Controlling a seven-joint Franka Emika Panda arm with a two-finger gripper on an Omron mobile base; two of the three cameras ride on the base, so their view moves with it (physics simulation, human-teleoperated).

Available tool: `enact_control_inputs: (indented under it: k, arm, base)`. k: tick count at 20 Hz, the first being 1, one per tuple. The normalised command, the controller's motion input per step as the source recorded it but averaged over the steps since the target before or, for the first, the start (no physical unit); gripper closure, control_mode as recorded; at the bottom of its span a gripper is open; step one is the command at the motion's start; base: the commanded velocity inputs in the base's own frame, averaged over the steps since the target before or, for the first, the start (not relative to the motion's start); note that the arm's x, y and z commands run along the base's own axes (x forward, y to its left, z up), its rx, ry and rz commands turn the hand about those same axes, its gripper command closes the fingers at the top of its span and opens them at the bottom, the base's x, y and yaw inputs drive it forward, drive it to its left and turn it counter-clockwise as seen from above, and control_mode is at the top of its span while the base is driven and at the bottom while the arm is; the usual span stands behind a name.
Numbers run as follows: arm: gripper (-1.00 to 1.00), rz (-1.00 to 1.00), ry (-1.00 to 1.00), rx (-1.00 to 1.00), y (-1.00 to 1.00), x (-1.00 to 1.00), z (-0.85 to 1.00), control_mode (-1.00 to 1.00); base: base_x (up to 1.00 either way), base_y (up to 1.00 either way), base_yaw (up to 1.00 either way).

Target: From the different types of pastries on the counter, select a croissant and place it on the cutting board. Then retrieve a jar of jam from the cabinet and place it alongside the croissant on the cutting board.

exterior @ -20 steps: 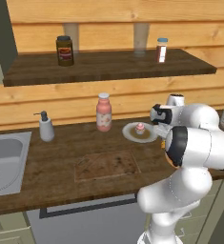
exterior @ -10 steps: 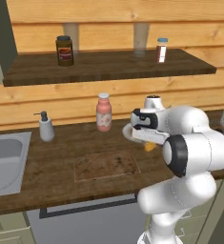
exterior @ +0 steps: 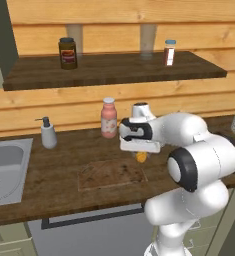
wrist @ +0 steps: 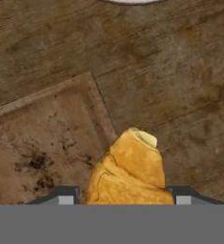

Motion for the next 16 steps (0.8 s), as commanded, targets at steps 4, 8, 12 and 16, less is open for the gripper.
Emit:
enact_control_inputs:
  k: [4,8,12,16]
  arm:
    - [1.0,0.25,0.04,0.0,0.62,0.02,0.0,-1.0]
    - [1.0,0.22,0.1,0.01,0.48,0.06,-0.17,-1.0]
    - [1.0,0.14,0.08,0.0,0.0,0.1,-0.55,-1.0]
    - [1.0,0.03,0.0,0.0,0.06,0.0,-0.37,-1.0]
  base:
    - [0.0,0.0,0.0]
    - [0.0,0.0,0.0]
    - [0.0,0.0,0.0]
    - [0.0,0.0,0.0]
